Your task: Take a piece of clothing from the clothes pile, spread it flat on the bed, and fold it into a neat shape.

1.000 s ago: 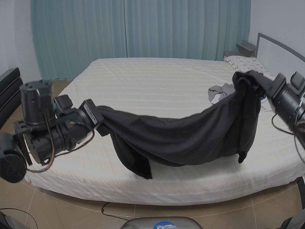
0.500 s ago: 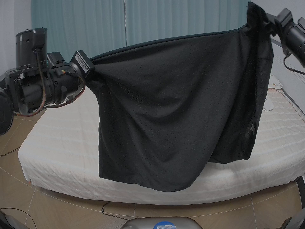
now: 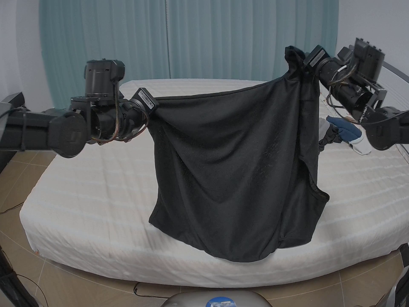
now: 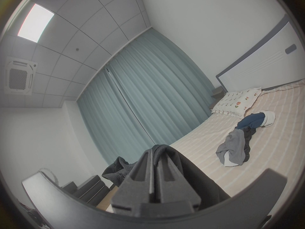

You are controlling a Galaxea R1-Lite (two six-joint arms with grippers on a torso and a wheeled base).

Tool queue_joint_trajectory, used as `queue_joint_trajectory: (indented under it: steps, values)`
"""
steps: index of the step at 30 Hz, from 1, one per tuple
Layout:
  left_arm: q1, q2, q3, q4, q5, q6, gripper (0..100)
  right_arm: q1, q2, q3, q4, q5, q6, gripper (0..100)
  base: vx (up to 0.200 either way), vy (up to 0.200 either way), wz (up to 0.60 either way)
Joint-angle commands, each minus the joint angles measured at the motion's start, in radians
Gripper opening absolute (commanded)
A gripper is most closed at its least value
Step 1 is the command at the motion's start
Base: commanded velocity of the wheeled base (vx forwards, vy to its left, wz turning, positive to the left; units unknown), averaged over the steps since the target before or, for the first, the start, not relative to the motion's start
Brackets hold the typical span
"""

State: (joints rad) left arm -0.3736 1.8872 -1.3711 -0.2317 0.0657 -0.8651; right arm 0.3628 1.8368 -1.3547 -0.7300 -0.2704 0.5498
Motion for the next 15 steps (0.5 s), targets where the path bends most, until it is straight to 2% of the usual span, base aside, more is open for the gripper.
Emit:
queue_joint_trajectory:
  steps: [1,7,11,15]
  values:
    - [0.028,0.216,-0.097,-0.009,-0.018,-0.031,0,-0.027,0.233,-0.060,-0.075,0.000,0.002,0,0.200,0.000,0.00]
    - [0.028,0.400,-0.203,-0.009,-0.017,-0.069,0,-0.036,0.420,-0.083,-0.166,-0.013,0.001,0,0.200,0.000,0.00]
    - [0.027,0.543,-0.309,-0.008,-0.004,-0.111,0,-0.048,0.565,-0.146,-0.180,-0.064,0.001,0,0.000,0.000,0.00]
    - [0.021,0.622,-0.345,-0.008,-0.003,-0.134,0,-0.064,0.679,-0.219,-0.178,-0.105,-0.001,0,0.000,0.000,0.00]
